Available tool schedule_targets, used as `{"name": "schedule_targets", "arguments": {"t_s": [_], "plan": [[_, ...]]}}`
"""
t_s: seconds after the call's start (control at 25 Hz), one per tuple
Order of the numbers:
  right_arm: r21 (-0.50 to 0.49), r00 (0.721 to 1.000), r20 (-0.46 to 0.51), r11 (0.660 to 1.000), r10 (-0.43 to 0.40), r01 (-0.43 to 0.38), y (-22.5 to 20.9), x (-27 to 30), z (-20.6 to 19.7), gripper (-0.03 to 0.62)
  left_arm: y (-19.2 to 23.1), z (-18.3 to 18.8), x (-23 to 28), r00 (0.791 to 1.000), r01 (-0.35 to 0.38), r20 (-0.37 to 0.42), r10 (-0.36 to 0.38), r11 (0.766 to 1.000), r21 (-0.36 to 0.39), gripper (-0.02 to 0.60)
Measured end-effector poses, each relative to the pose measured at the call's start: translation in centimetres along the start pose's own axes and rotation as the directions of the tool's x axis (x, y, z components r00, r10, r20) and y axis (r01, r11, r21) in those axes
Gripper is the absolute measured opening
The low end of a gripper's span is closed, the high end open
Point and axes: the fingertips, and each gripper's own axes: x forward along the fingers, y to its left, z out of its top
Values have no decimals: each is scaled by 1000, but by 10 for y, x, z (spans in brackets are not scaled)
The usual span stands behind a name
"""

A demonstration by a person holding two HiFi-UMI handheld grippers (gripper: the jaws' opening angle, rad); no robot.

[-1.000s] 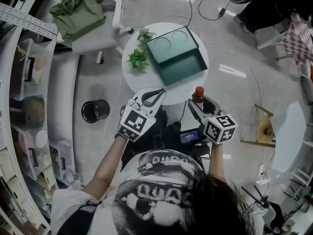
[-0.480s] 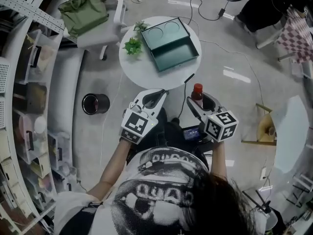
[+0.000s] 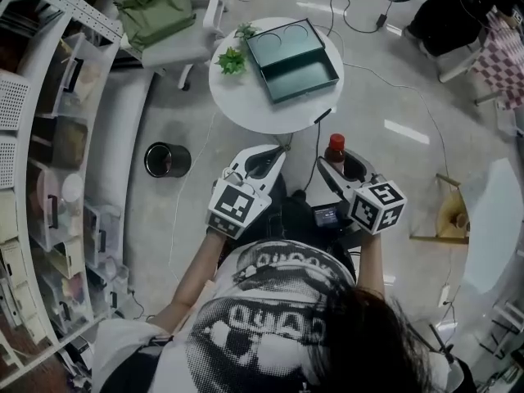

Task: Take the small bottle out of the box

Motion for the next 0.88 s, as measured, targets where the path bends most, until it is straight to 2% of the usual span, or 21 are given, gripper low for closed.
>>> {"name": "schedule_targets", "arguments": {"t_s": [0.36, 0.88], "plan": [[2, 999, 29, 999, 40, -40, 9, -4, 3, 224, -11, -1, -7, 1000, -8, 1, 8, 1000, 23, 17], [11, 999, 41, 1000, 25, -26, 10, -12, 2, 224, -22, -3, -12, 1000, 9, 10, -9, 1000, 15, 16]]}}
